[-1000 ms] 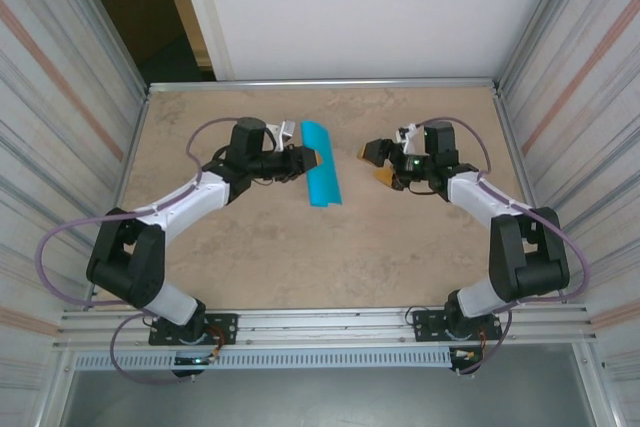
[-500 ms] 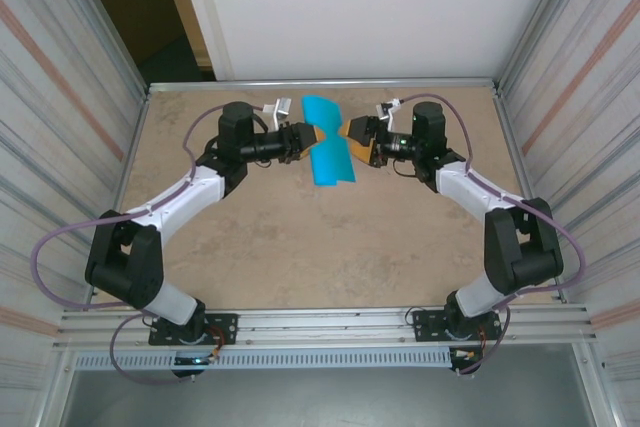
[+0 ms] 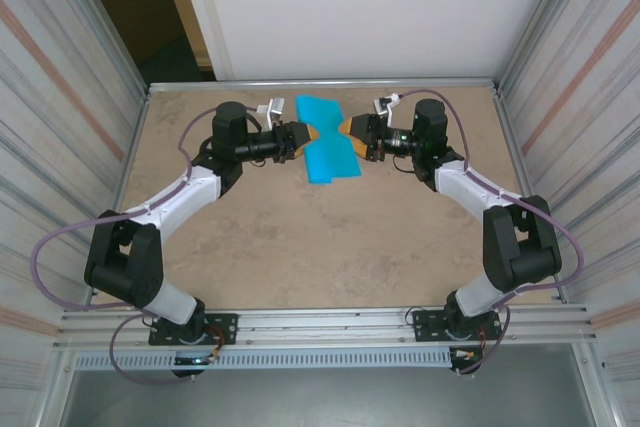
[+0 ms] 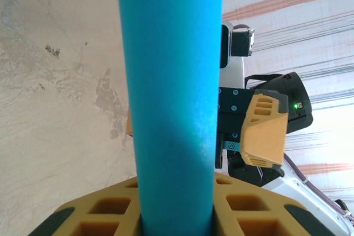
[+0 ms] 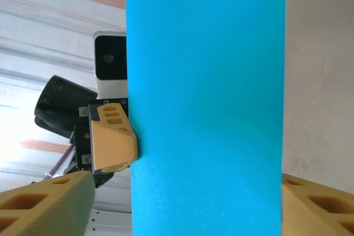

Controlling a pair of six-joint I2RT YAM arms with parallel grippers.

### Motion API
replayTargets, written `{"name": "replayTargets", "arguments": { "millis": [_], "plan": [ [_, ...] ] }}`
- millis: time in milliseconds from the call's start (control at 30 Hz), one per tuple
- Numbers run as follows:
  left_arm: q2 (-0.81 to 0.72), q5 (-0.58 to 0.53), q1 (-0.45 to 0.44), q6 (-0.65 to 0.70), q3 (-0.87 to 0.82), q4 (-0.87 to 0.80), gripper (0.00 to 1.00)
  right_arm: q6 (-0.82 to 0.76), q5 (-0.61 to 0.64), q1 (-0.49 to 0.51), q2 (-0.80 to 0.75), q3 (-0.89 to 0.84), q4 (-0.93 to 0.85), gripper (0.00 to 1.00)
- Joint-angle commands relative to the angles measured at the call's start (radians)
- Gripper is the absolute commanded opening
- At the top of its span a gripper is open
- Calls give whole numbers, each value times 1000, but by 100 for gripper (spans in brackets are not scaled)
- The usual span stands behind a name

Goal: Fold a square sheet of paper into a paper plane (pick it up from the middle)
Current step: First fold in half a square sheet of paper at the center of the table.

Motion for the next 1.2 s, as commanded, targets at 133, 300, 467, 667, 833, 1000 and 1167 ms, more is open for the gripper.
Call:
{"name": "replayTargets", "arguments": {
  "millis": [133,300,467,667,833,1000,1167],
  "plan": [
    [-37,40,22,60,-2,-71,28,10,-29,-6,15,35,23,50],
    [-36,53,44,80,-21,-92,28,-127,1,-6,-42,60,-171,33],
    [-25,69,47,102,-23,-109,28,-257,46,-4,-68,104,-382,18],
    [-20,74,46,108,-21,-106,29,-258,36,4,-57,116,-401,4],
    [-19,42,46,115,-38,-118,46,-253,70,5,-56,123,-437,0],
    [-24,-93,48,210,-62,-263,72,-253,135,-23,-86,106,-492,0],
    [-26,-186,50,242,-118,-286,87,-320,208,-48,-144,127,-631,0]
  ]
}}
